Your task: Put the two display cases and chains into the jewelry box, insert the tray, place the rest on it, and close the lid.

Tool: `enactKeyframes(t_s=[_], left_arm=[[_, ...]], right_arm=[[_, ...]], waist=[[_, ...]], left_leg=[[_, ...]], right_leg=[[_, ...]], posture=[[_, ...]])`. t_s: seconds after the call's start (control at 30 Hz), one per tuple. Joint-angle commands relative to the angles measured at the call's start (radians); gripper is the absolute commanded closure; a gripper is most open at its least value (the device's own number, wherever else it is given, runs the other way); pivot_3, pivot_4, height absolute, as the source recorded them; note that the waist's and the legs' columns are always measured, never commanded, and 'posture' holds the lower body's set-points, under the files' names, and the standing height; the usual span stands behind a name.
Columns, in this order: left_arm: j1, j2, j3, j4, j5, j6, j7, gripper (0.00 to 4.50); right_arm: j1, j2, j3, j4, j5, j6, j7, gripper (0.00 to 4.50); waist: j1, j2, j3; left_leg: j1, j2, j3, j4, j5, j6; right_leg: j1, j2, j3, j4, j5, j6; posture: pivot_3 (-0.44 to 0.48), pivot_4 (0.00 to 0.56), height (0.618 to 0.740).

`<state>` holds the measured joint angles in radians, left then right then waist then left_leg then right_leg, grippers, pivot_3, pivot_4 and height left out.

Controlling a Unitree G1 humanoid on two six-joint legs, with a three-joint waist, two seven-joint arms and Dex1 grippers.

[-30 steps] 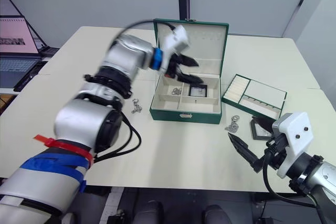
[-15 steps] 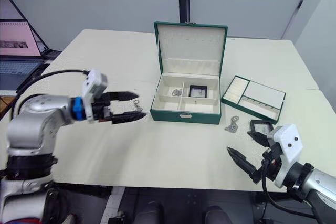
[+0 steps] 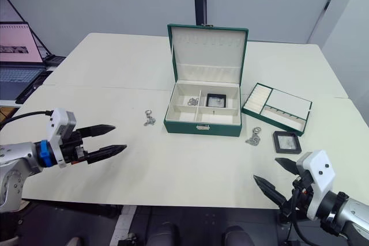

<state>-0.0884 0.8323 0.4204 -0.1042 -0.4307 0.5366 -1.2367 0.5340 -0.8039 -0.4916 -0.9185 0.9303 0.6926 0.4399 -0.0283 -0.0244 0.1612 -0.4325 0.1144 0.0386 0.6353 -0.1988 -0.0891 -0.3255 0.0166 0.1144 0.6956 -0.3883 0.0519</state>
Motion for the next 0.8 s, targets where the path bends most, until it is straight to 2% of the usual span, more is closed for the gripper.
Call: enactKeyframes(t_s=[0.03, 0.23, 0.33, 0.57, 0.8], left_arm=[[0.012, 0.032, 0.029, -0.004, -0.039, -0.051, -0.025, 0.01], [-0.015, 0.025, 0.007, -0.032, -0.070, -0.004, 0.053, 0.01], [-0.019, 0.022, 0.014, -0.048, -0.085, 0.074, 0.130, 0.01], [0.032, 0.012, 0.023, -0.097, -0.101, 0.092, 0.200, 0.01], [0.067, 0.009, 0.030, -0.132, -0.117, 0.093, 0.228, 0.01]], right_arm=[[-0.017, 0.002, -0.029, -0.014, 0.008, -0.013, 0.012, 0.00], [-0.043, -0.009, -0.014, -0.043, 0.022, -0.003, 0.002, 0.00], [-0.138, -0.047, 0.032, -0.084, 0.063, 0.016, -0.029, 0.00], [-0.425, -0.072, 0.205, -0.093, 0.130, 0.060, -0.144, 0.00], [-0.480, -0.081, 0.238, -0.080, 0.140, 0.069, -0.153, 0.00]], waist=[[0.000, 0.000, 0.000], [0.000, 0.000, 0.000], [-0.006, 0.000, 0.000], [-0.003, 0.000, 0.000], [0.000, -0.001, 0.000]], left_leg=[[0.000, 0.000, 0.000, 0.000, 0.000, 0.000], [0.000, 0.000, 0.000, 0.000, 0.000, 0.000], [0.000, 0.000, 0.000, 0.000, 0.000, 0.000], [0.000, 0.000, 0.000, -0.001, 0.000, 0.000], [0.000, 0.000, 0.000, -0.001, 0.000, 0.000]], right_leg=[[0.000, 0.000, 0.000, 0.000, 0.000, 0.000], [0.000, 0.000, 0.000, 0.000, 0.000, 0.000], [0.000, 0.000, 0.000, 0.000, 0.000, 0.000], [-0.001, 0.000, 0.001, 0.000, 0.000, 0.000], [-0.001, 0.000, 0.001, -0.001, 0.000, 0.000]], posture=[[0.000, 0.150, 0.740], [0.000, 0.150, 0.740], [0.000, 0.150, 0.740], [0.000, 0.150, 0.740], [0.000, 0.150, 0.740]])
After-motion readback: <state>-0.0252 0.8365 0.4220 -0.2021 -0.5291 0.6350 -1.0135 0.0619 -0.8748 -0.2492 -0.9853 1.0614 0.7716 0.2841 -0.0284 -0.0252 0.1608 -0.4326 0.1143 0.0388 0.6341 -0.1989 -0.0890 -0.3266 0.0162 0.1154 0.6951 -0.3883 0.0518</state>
